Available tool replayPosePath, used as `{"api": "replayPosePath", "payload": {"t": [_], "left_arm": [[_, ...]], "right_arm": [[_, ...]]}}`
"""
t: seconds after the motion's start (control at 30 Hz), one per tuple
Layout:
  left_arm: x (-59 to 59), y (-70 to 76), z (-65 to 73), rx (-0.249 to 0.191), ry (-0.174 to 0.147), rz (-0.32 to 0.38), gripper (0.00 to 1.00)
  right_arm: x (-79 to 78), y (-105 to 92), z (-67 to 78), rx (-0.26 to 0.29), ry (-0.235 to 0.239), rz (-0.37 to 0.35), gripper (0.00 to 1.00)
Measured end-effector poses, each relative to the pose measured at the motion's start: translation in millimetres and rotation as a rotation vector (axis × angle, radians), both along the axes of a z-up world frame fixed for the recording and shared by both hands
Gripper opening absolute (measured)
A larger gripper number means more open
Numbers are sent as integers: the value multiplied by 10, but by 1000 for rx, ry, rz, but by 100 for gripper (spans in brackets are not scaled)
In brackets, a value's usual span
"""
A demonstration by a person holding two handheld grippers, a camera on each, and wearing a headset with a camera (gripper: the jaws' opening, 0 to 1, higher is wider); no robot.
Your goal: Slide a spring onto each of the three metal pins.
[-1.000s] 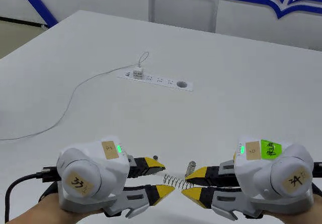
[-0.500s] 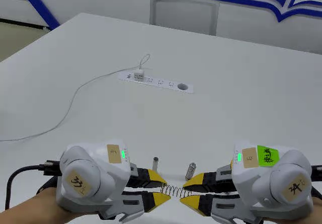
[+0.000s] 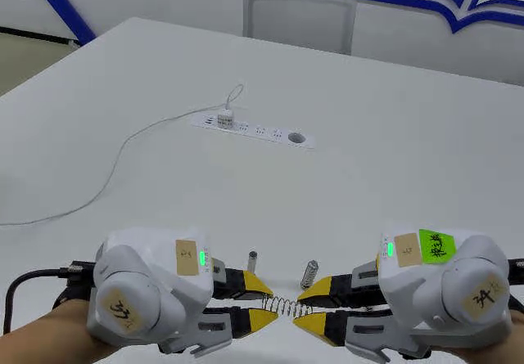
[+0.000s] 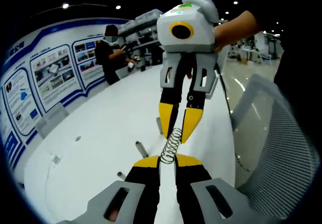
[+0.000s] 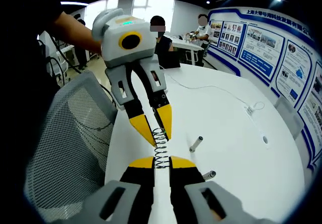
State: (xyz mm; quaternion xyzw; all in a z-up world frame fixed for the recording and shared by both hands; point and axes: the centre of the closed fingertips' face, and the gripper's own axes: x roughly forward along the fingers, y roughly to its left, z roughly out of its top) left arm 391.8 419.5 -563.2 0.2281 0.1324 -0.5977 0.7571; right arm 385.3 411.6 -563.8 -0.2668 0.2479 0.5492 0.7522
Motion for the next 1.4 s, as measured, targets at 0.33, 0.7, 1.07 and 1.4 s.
{"api": "replayPosePath", "payload": {"t": [0.33, 0.7, 1.07, 1.4], "left_arm": [[-56, 22, -17, 10, -2, -24, 10], [-24, 29, 55, -44, 20, -1, 10], [-41, 9, 77, -62, 32, -10, 9], [-92, -19, 107, -66, 30, -25, 10]], "right_arm": [[-53, 23, -6, -21, -10, 39, 11], [-8, 20, 73, 26, 21, 6, 12], [-14, -2, 91, 55, 63, -14, 12], [-58, 16, 72, 69, 102, -8, 15]]}}
